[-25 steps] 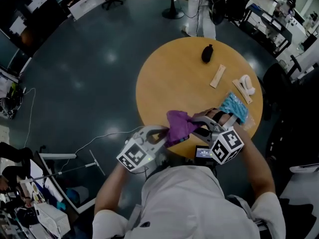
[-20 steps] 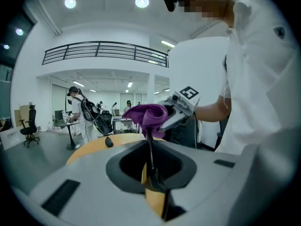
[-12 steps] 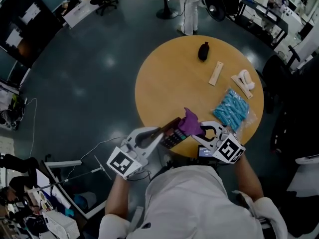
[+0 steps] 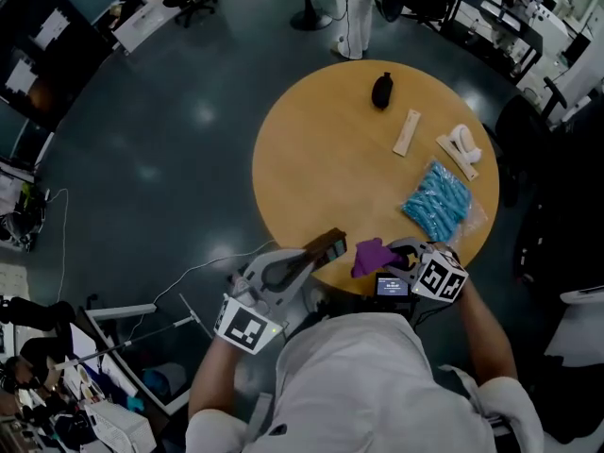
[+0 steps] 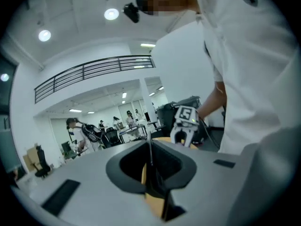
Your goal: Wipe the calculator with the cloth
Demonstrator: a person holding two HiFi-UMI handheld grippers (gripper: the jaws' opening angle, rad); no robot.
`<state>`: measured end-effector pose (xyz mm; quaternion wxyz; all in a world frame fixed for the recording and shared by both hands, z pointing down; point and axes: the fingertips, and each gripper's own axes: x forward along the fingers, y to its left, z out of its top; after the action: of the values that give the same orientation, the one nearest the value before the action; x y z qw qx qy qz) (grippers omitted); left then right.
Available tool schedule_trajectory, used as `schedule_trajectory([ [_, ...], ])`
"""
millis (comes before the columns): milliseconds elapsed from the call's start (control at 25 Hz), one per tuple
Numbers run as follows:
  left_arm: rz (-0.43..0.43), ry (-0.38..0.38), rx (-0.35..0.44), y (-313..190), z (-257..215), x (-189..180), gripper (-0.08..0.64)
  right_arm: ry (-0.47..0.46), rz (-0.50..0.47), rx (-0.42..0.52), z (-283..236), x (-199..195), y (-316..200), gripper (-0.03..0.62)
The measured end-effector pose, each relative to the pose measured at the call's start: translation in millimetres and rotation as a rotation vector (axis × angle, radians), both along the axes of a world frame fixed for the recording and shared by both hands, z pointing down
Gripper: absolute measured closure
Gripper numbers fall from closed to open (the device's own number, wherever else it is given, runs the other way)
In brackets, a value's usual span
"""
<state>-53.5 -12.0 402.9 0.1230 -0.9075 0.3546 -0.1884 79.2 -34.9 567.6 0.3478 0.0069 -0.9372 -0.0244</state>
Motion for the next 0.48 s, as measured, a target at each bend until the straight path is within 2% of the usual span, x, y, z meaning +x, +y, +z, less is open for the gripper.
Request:
schedule_trajectory([
  [80, 0.072, -0.098, 0.039, 10, 8, 9, 0.517, -0.123, -0.003, -0.035, -57, 2, -13, 0.494],
  [160, 0.161, -0.170, 0.095, 21, 8, 19, 0.517, -0.223, -0.070, -0.047, -130, -10, -15, 0.494],
  [200, 0.206, -0.204, 0.129, 26, 5, 25, 0.517, -0.236, -0.121, -0.046, -163, -18, -11, 0.494],
  [280, 0.288, -0.271, 0.199, 36, -1, 38, 0.517, -0.191, -0.213, -0.059, -206, -36, -1, 0.494],
  [360, 0.341, -0.312, 0.252, 44, -6, 51, 0.517, -0.105, -0.285, -0.095, -220, -52, 11, 0.494],
  [480, 0.362, -0.285, 0.272, 49, -15, 61, 0.517, -0.004, -0.387, -0.164, -213, -65, 33, 0.494],
])
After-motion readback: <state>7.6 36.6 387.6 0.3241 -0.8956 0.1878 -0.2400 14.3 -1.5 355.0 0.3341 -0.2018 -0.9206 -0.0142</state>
